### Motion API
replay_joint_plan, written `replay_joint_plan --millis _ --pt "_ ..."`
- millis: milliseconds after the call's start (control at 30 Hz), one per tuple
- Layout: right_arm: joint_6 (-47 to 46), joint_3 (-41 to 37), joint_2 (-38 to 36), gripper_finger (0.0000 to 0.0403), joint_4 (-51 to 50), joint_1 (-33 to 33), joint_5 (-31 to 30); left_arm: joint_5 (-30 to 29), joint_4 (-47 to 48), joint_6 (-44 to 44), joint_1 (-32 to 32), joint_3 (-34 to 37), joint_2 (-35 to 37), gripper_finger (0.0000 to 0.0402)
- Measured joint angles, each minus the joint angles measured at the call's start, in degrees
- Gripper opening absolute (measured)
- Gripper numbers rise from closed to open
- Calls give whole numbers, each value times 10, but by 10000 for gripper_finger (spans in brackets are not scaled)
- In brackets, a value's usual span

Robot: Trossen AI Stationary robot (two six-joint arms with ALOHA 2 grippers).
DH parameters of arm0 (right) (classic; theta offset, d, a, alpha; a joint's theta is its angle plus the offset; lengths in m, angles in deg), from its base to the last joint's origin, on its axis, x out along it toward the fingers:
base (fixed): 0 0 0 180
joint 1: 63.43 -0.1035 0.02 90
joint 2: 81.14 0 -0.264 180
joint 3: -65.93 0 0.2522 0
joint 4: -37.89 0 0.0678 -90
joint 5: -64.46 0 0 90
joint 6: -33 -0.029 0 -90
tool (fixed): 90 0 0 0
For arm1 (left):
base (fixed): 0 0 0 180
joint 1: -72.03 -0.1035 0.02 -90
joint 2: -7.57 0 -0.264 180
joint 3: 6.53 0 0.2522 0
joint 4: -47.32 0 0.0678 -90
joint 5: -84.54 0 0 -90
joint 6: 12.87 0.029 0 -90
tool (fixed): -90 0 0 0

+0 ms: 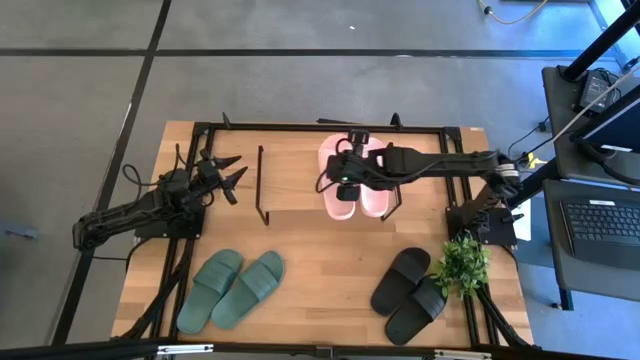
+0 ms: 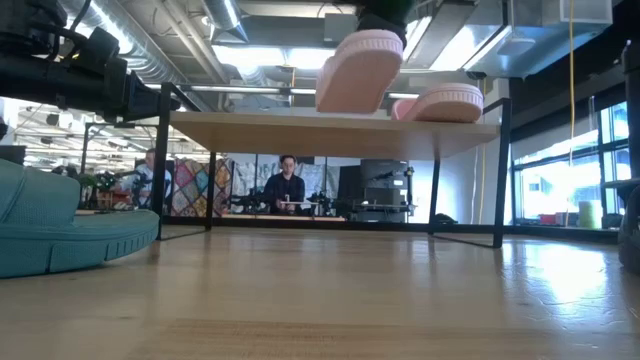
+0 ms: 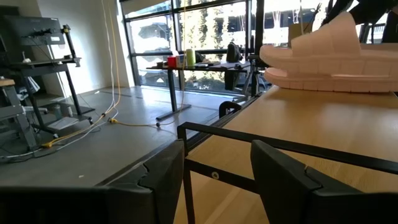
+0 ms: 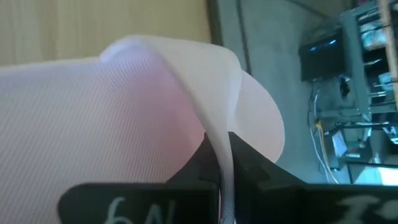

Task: Pick and place slides into the shelf
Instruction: Put the pink slide on the shelf

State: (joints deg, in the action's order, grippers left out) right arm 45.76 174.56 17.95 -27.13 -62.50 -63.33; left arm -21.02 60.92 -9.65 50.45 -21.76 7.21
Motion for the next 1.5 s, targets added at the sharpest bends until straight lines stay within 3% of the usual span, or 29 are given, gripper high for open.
replay_joint_plan --millis 200,600,1500 --pt "5 -80 -47 12 80 7 0 0 0 0 0 0 0 179" --pt "9 -161 -52 12 132 30 0 0 0 0 0 0 0 179" --pt "12 -166 -51 44 133 30 6 0 0 0 0 0 0 179"
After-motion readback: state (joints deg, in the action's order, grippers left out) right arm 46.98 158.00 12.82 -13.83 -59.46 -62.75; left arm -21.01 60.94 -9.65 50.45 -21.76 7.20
